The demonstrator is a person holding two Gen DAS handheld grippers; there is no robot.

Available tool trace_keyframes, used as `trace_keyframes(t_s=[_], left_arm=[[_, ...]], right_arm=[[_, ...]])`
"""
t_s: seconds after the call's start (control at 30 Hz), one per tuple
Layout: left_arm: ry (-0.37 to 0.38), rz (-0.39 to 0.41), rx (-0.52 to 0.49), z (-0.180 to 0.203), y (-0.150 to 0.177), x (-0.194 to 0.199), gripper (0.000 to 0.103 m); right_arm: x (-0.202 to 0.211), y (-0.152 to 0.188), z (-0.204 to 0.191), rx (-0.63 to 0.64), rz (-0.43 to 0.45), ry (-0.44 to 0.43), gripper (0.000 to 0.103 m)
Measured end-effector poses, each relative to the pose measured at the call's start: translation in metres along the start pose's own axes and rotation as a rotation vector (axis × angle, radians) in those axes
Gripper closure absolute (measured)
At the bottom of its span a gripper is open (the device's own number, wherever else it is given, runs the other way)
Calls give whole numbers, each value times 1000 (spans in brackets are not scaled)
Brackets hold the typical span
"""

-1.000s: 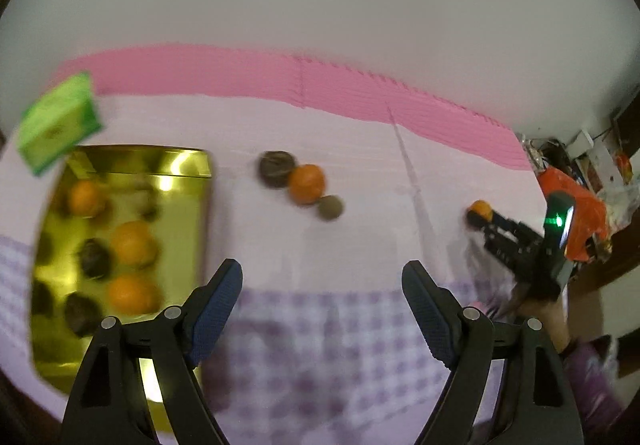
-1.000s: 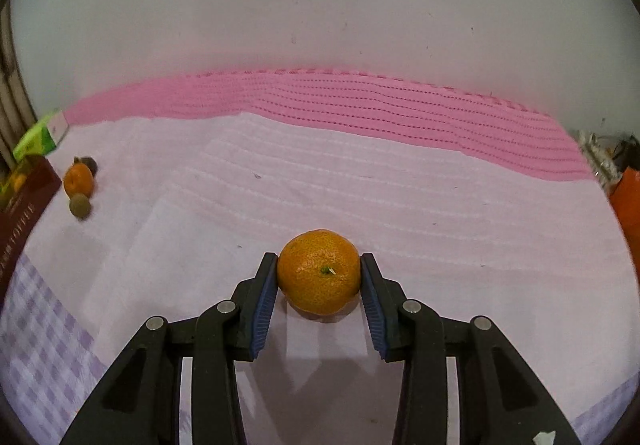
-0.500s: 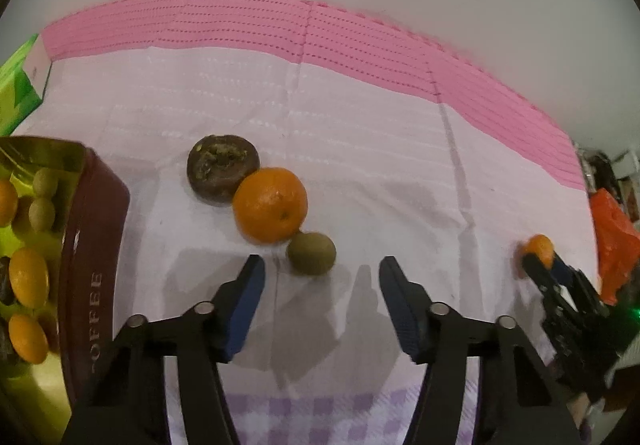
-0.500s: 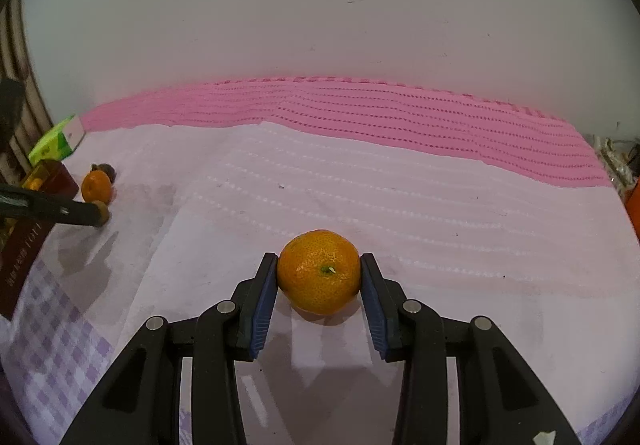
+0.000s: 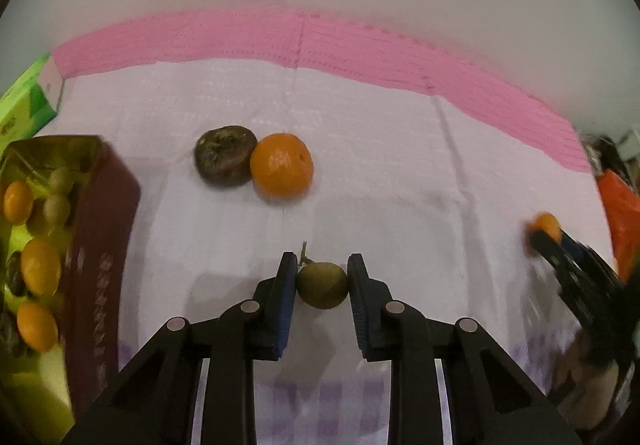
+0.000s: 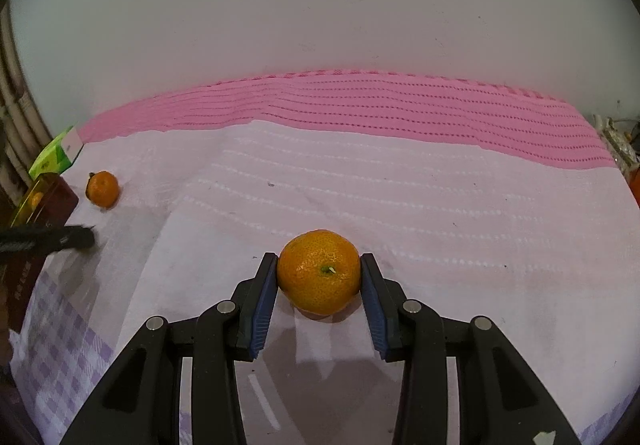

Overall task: Organize fruits
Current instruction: 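Grasp a small tan fruit with the left gripper while the right gripper holds the mandarin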

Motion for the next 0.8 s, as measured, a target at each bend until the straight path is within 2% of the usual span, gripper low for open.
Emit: trace_keyframes(t_s=[0.23,0.37,0.47,0.63,0.8], left_arm=[[38,91,0,-14,26,78,77],[18,127,35,-39,42,118,76],[-14,143,82,-71,58,143,76],[-103,149,144,-129,88,164,76],[-123,131,187,-165,105,159,76]], right_arm=[[-2,-1,-5,14,-4,20,66],[-7,0,-3,11,-22,37,66],[-10,0,-3,12,-31,51,66],[-13,1,-6,32,-33,79,66],[-10,3,-8,41,-32,96,66]])
Point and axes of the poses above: each gripper's, at about its wrist camera, not at the fingertips, and x roughly against the way its jaws point, z to its right, y to its underside, the point moved 6 cm from there along -x, roughly the way its jaws point, and after that the axes turned 8 degrees about -x, right-handed, at the moved point
